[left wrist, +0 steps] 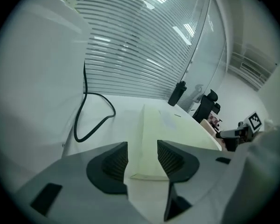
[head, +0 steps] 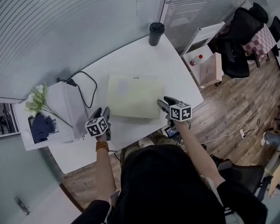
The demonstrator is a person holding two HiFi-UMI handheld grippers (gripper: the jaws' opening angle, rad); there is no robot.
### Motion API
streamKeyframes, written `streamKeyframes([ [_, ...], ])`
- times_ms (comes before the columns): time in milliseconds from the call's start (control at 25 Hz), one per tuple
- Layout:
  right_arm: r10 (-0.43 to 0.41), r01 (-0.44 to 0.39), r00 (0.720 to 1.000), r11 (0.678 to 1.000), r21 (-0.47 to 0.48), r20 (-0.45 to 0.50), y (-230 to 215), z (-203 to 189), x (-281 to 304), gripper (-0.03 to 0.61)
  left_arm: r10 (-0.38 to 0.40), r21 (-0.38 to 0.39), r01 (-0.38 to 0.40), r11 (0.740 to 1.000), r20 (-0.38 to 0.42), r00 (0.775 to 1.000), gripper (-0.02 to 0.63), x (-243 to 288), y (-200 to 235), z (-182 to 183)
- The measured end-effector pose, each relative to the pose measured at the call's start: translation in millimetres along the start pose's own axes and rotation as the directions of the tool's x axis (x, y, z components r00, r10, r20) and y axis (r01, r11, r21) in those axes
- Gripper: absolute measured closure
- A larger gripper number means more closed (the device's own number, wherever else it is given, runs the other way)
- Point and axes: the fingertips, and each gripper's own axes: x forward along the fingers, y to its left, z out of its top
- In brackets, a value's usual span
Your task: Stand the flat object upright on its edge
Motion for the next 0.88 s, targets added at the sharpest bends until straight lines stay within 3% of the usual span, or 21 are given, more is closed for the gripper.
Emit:
streamKeyframes([
  [240,0.013,-0.009,0.999,0.998,0.070,-0.044,-5.5,-16.8,12.0,0.390,-0.071,-0.042,0.069,0.997,-0.057,0.996,0.422,13.5,2.1,-15.4],
  [520,0.009,-0.002,0.997,0.996,0.093,-0.077,-9.4,-33.7,25.4,0.390,-0.114,-0.059,0.110,0.992,-0.064,0.991,0.454,20.0,-3.1,-20.7],
  [880,0.015,-0.008,0.998,0.996,0.094,-0.068,-14.3,-32.7,28.0,0.390,-0.246,-0.184,0.226,0.957,-0.096,0.964,0.476,22.1,-10.0,-30.9],
])
